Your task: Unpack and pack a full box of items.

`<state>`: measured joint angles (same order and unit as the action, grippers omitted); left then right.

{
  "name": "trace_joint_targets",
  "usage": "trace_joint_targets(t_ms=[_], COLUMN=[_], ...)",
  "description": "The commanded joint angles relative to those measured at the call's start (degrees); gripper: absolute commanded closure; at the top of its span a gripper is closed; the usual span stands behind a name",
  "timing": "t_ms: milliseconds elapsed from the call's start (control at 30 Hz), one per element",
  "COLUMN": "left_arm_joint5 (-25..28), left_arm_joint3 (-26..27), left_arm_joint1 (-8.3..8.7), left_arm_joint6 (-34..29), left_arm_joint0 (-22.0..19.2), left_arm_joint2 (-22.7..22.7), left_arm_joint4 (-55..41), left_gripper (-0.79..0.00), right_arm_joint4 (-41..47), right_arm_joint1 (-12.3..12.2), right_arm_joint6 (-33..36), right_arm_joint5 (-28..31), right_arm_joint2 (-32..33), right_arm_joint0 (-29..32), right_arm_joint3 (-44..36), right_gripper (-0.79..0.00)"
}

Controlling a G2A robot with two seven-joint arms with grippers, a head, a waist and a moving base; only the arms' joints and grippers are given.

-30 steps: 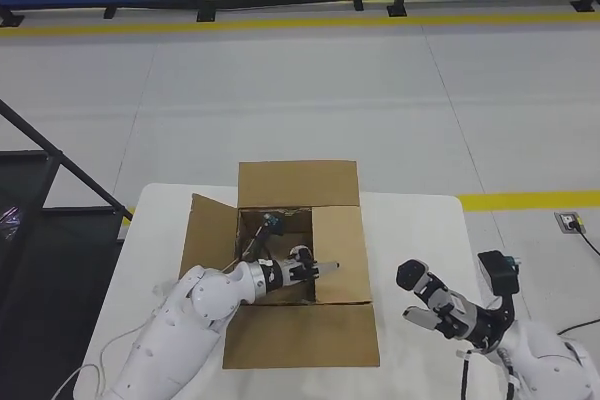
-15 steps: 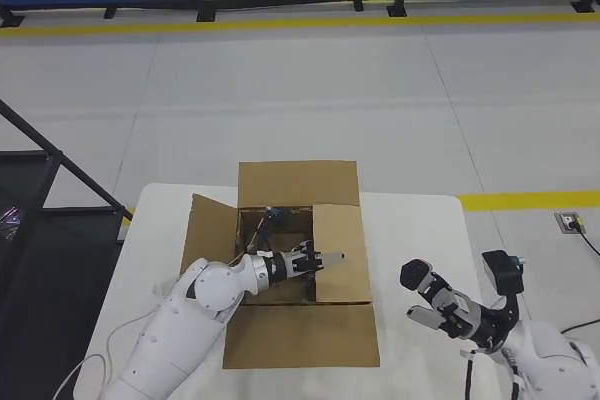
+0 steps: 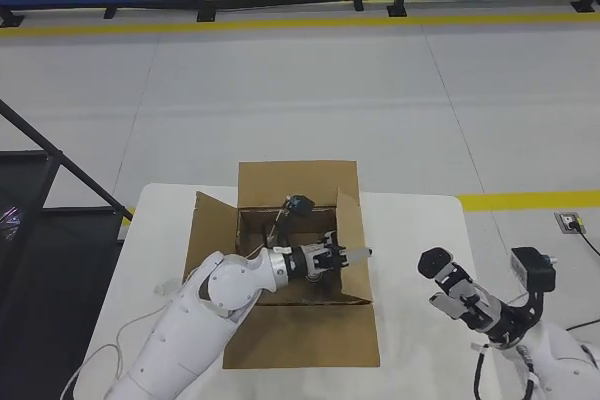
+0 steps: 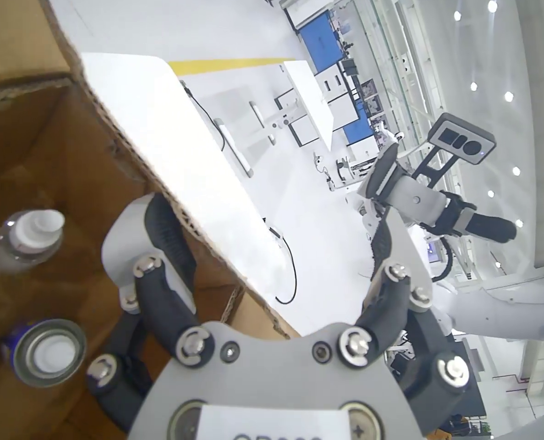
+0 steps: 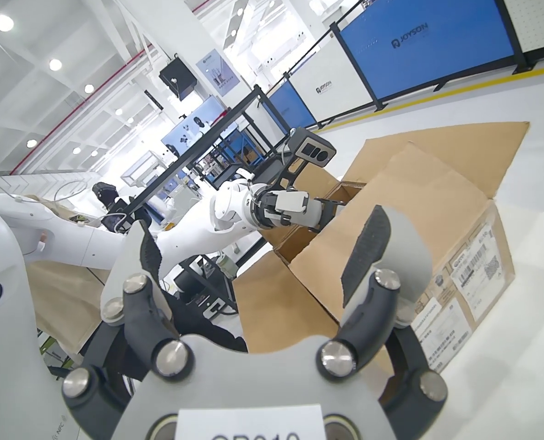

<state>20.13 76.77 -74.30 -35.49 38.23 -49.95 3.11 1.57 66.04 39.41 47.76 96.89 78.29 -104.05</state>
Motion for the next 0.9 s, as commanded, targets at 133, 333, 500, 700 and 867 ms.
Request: trace_joint_targets(t_ms=[133,333,500,700,867], left_arm_joint5=[-0.44,0.08,-0.21,0.12,0.92], left_arm_joint3=[-4.89,-12.17,-18.26,-23.98,-27.65], left_arm_joint1=[-2.72,-6.26,-9.34,-12.36,-13.93], left_arm_joint6=[3.36,4.89,4.54,4.43,3.62], left_arm_joint0=[-4.27,-9.07,-12.57,-15.31,-16.31], left_arm_joint2=[5.46,10.93,14.88,17.36,17.84], left_arm_joint4=[0.06,-1.44,-2.38,-3.21,-3.89], left_gripper=[-0.785,-0.785,-0.785,-0.785,-0.785], right_arm_joint4=[-1.34,-3.3,-5.81,-7.62,-7.42], right_arm_joint1=[-0.26,-0.35,-0.39,-0.4,-0.57], right_arm_joint6=[-4.52,-8.62,-11.28,-13.94,-14.52], right_arm_joint5=[1.78,2.09,2.47,1.66,1.26], right_arm_joint2=[4.11,7.15,9.03,9.44,9.41], right_arm_joint0=[4.17,8.23,10.85,11.89,11.89], right_arm_joint3=[-0.63,-0.89,-1.26,-1.2,-0.58], right_gripper=[-0.785,-0.785,-0.785,-0.785,-0.785])
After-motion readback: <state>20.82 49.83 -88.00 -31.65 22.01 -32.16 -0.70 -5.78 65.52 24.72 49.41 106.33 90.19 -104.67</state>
